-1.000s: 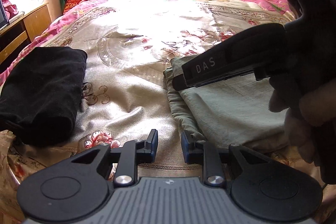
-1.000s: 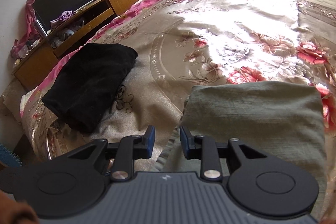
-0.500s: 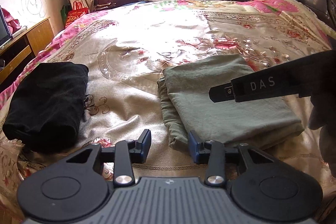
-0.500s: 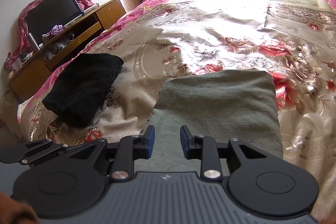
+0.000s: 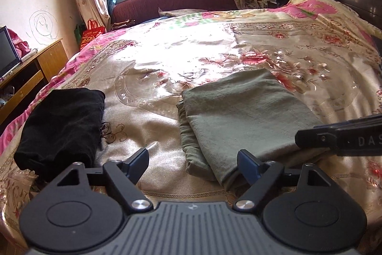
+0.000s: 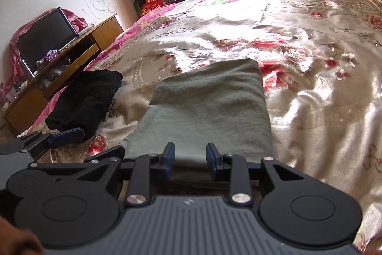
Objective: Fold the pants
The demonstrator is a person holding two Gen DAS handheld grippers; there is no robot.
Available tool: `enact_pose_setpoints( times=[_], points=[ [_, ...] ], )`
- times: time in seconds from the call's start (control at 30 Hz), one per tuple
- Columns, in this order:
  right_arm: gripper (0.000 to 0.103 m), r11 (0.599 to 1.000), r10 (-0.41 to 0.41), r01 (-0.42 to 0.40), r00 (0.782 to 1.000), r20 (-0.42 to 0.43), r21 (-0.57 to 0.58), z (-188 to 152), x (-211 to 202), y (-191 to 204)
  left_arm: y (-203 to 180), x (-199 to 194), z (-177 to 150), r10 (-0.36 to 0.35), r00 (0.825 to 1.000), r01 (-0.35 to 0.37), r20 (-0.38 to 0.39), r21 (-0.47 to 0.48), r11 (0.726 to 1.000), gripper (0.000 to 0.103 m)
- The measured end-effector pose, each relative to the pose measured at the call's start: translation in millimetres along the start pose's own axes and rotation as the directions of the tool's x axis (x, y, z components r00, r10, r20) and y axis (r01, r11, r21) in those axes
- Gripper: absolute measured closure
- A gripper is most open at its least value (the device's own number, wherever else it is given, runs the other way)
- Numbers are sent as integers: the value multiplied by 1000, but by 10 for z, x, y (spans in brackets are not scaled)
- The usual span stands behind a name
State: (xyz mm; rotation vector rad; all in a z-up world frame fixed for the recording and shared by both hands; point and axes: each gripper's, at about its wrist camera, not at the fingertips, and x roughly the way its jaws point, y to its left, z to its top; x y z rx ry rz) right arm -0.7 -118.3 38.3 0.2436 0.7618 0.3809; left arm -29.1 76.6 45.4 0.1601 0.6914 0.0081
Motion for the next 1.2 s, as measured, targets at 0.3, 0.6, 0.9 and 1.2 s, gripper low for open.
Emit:
enact_pose_setpoints(
  times=[0.3,0.6,0.9,1.2],
  points=[
    [72,1000,-11,12,999,-43,13,-233,-17,-27,-122,63,-82,-28,999,27,-42,-17,999,0],
    [72,999,-25,27,998,-49,30,-304,-24,-54,-274,45,-96,17,998,-14,-57,51,999,0],
    [72,999,-29,31,998,-51,35,-310,-25,-65,-273,48,-111,17,998,-15,-65,39,999,0],
    [72,999,-28,30,998,-59,39,-334,-6,-61,-271,56,-116,19,997,-17,-68,30,999,0]
  ],
)
